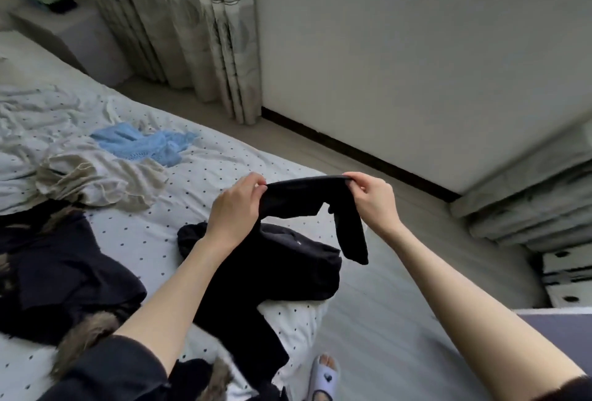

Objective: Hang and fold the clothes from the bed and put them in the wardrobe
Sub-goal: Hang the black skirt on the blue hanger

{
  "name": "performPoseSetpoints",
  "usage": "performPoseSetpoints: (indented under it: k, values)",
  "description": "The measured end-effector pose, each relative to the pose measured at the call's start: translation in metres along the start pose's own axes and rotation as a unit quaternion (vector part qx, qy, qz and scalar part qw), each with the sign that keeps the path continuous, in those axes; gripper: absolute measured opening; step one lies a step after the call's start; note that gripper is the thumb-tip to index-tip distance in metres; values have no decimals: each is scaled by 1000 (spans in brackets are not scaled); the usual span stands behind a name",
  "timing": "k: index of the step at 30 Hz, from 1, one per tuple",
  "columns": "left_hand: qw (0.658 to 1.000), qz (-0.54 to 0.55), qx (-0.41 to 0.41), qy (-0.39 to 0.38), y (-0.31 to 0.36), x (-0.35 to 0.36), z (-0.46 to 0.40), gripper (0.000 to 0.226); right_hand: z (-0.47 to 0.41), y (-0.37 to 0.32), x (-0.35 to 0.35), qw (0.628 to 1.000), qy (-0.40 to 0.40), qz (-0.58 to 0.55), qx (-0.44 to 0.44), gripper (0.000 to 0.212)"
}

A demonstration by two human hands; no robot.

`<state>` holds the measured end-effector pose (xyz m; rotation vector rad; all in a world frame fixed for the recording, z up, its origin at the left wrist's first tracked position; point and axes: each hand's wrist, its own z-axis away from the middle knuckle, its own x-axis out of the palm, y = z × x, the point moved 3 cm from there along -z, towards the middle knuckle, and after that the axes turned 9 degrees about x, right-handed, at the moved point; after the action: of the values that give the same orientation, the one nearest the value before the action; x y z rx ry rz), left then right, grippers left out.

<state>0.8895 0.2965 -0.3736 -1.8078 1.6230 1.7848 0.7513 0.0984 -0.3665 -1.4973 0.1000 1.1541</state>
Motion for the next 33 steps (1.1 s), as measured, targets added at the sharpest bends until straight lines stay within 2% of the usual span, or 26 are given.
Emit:
performPoseSetpoints:
  k: [2,4,7,10,13,16,19,24,26,29,31,33]
  values:
    - [1000,8,-1,-13,-4,3,-6,20,-14,-3,3,999,32,-15,28,29]
    - [998,-8,-11,-61,-17,12,-2,34,-28,3,12,997,28,0,72,35]
    - [979,-59,-70,-180,-53,29,25,46,-29,28,40,987,-60,74,126,49]
    - [942,-116,-138,-284,-99,40,58,57,-15,48,82,974,-145,120,127,53]
    - [906,-149,-194,-346,-135,39,83,74,7,56,123,958,-219,147,110,53]
    - [887,-157,-210,-381,-164,38,94,87,27,51,165,941,-269,186,82,53]
    - [885,-169,-199,-386,-181,40,96,86,42,39,192,936,-293,191,37,51]
    - [909,-190,-161,-335,-190,44,89,35,51,24,208,949,-277,153,-6,46]
    - [931,-83,-180,-306,-184,46,80,32,47,21,207,955,-260,143,-16,49]
    - [944,103,-214,-231,-162,44,55,19,42,13,205,957,-254,135,-47,61]
    - [943,187,-223,-161,-146,41,34,10,39,7,205,961,-244,118,-62,63]
    - [928,264,-231,-127,-135,38,19,17,35,1,204,972,-213,80,-59,53]
